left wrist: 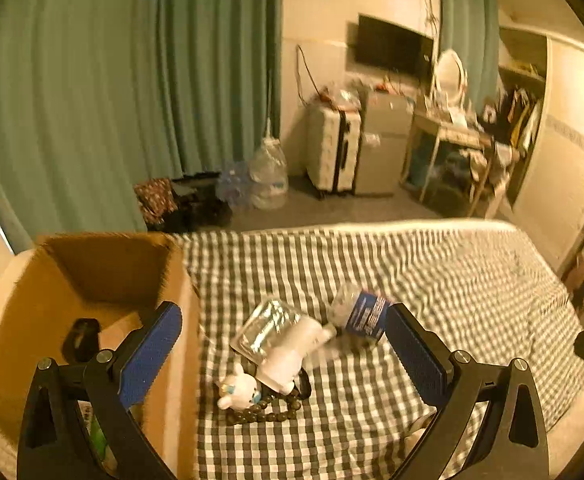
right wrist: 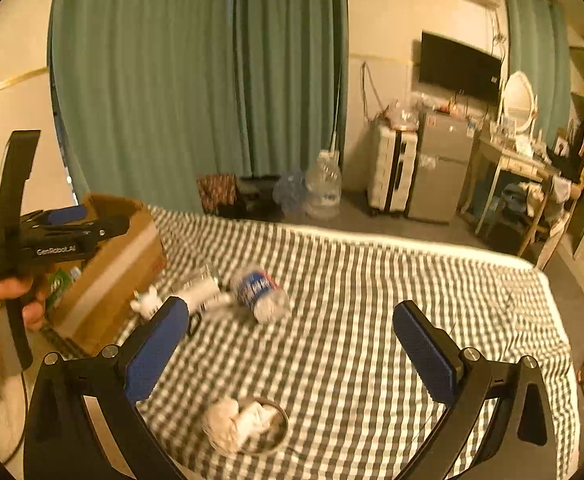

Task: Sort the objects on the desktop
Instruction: 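Move both tools back over the remaining items on the bed, then grasp the white plastic bottle with the left tool while the right grasps the tape roll, then carry the white plastic bottle and tape roll with lace cloth over the cardboard box, then open both tools to drop the bottle and tape roll into the box, then move both tools back over the remaining items on the bed, then grasp the white plush toy with the left tool while the right grasps the swab cup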

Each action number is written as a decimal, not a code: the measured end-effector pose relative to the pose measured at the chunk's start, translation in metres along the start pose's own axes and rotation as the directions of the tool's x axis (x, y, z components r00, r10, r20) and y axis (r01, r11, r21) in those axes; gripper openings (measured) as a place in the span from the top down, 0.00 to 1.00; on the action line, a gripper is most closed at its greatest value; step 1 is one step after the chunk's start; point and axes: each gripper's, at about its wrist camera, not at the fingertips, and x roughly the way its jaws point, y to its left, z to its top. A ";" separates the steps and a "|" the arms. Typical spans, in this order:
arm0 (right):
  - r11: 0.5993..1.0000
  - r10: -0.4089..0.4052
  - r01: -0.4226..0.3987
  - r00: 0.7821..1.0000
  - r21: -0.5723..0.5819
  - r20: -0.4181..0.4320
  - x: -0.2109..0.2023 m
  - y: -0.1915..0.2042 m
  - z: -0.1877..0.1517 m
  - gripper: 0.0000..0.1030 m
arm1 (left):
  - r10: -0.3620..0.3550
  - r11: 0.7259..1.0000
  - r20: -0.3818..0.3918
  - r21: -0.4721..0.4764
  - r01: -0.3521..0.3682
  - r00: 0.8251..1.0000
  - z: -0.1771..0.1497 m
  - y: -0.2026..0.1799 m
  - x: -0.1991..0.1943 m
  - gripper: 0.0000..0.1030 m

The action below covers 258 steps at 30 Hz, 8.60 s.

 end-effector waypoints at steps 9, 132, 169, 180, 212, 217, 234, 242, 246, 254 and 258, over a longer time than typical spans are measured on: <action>1.000 0.013 -0.007 0.967 0.027 -0.254 0.069 -0.029 -0.049 0.01 | -0.026 0.999 -0.149 0.039 0.032 0.989 -0.030 -0.007 0.081 0.00; 0.975 0.210 -0.214 0.975 -0.058 -0.079 0.084 0.275 0.037 0.97 | 0.018 0.983 -0.068 -0.182 -0.030 0.997 -0.015 0.243 -0.063 0.51; 0.971 0.220 -0.214 0.974 -0.106 0.048 0.075 0.259 0.047 0.17 | 0.090 0.963 0.126 -0.263 -0.054 0.988 0.016 0.215 -0.092 0.09; 0.997 0.068 -0.074 0.969 0.015 0.238 0.017 0.164 0.073 0.00 | 0.022 0.984 0.225 -0.180 0.019 0.974 0.031 0.159 -0.096 0.00; 0.995 0.020 -0.014 0.998 -0.099 0.064 0.093 0.039 0.010 0.00 | 0.001 0.970 -0.132 0.241 0.031 0.991 -0.051 -0.008 0.061 0.25; 0.992 0.049 -0.045 0.998 -0.118 0.030 0.112 0.040 0.002 0.00 | 0.076 0.969 -0.179 0.245 -0.031 0.981 -0.061 -0.015 0.084 0.25; 0.967 0.126 -0.145 0.987 -0.207 -0.102 0.190 0.039 -0.018 0.00 | 0.252 0.966 -0.348 0.030 -0.258 0.903 -0.076 0.029 0.147 0.24; 0.942 0.094 -0.139 0.983 -0.304 -0.158 0.231 0.055 -0.029 0.00 | 0.239 0.966 -0.445 0.015 -0.260 0.863 -0.097 0.036 0.169 0.24; 0.936 0.098 -0.154 0.978 -0.318 -0.184 0.246 0.060 -0.030 0.00 | 0.216 0.973 -0.424 0.014 -0.232 0.880 -0.098 0.037 0.166 0.39; 0.950 0.090 -0.157 0.965 -0.271 -0.245 0.256 0.055 -0.035 0.34 | 0.163 0.986 -0.434 0.035 -0.164 0.886 -0.101 0.027 0.162 0.91; 0.959 0.077 -0.139 0.967 -0.248 -0.244 0.251 0.050 -0.034 0.35 | 0.120 0.992 -0.444 0.008 -0.129 0.888 -0.101 0.027 0.157 0.95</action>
